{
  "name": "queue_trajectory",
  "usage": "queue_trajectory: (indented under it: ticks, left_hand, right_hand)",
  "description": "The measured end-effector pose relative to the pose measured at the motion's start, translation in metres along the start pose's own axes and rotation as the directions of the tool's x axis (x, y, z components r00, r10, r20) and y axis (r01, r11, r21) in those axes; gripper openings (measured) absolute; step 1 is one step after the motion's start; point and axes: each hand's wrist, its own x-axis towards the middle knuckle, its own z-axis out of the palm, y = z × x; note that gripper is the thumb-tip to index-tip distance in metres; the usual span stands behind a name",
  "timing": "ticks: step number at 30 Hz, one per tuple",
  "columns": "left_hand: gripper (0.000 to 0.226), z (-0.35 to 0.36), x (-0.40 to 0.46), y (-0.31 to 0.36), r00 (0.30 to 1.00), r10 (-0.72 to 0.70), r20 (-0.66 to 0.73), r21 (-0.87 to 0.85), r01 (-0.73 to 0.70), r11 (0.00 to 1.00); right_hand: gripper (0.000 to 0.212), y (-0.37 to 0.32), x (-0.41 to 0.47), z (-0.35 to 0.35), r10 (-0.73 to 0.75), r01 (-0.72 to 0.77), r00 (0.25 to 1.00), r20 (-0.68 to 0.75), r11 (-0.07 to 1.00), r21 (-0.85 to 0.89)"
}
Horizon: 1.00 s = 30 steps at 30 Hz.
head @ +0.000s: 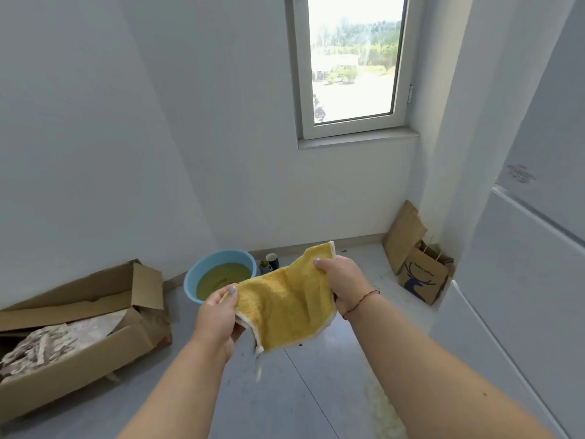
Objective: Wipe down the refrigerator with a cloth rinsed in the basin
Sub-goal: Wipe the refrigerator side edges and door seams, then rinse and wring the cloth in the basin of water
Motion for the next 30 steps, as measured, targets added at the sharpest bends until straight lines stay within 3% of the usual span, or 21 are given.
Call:
queue_trajectory:
  ticks: [2,8,11,14,18,22,26,30]
  left_hand:
    - [0.029,-0.007,0.027,0.010,1.000,-0.002,-0.011,-0.039,0.001,0.999]
    - [0.067,-0.041,0.113,0.048,0.994,0.071,-0.085,-0.038,-0.075,0.996]
    - [0.050,-0.064,0.167,0.073,0.985,0.130,-0.115,0.000,-0.131,0.991]
    - [0.031,-0.087,0.225,0.101,0.986,0.132,-0.106,0.047,-0.128,0.991]
    - [0.028,-0.110,0.296,0.131,0.992,0.089,-0.092,0.093,-0.081,0.992]
    - [0.022,-0.122,0.362,0.145,0.992,0.054,-0.115,0.092,-0.044,0.995]
    - [0.028,-0.128,0.434,0.155,0.990,0.034,-0.139,0.115,-0.018,0.993]
    - [0.040,-0.127,0.507,0.163,0.992,0.007,-0.125,0.135,0.010,0.991]
  right_hand:
    - [0.014,-0.006,0.029,0.017,0.016,-0.016,1.000,0.014,1.000,0.005]
    - [0.020,-0.008,0.124,0.095,0.042,-0.043,0.999,-0.013,0.998,-0.052]
    - [0.011,-0.009,0.169,0.138,0.068,-0.069,0.997,-0.029,0.996,-0.056]
    - [0.019,-0.008,0.218,0.180,0.109,-0.114,0.991,-0.083,0.992,-0.060]
    - [0.027,-0.007,0.268,0.224,0.143,-0.148,0.981,-0.130,0.989,-0.028]
    - [0.012,-0.007,0.310,0.253,0.069,-0.086,0.981,-0.181,0.992,-0.088]
    - [0.039,-0.007,0.369,0.278,-0.009,-0.025,0.975,-0.223,0.988,-0.149]
    - [0.031,-0.004,0.443,0.310,0.004,-0.048,0.982,-0.191,0.973,-0.224]
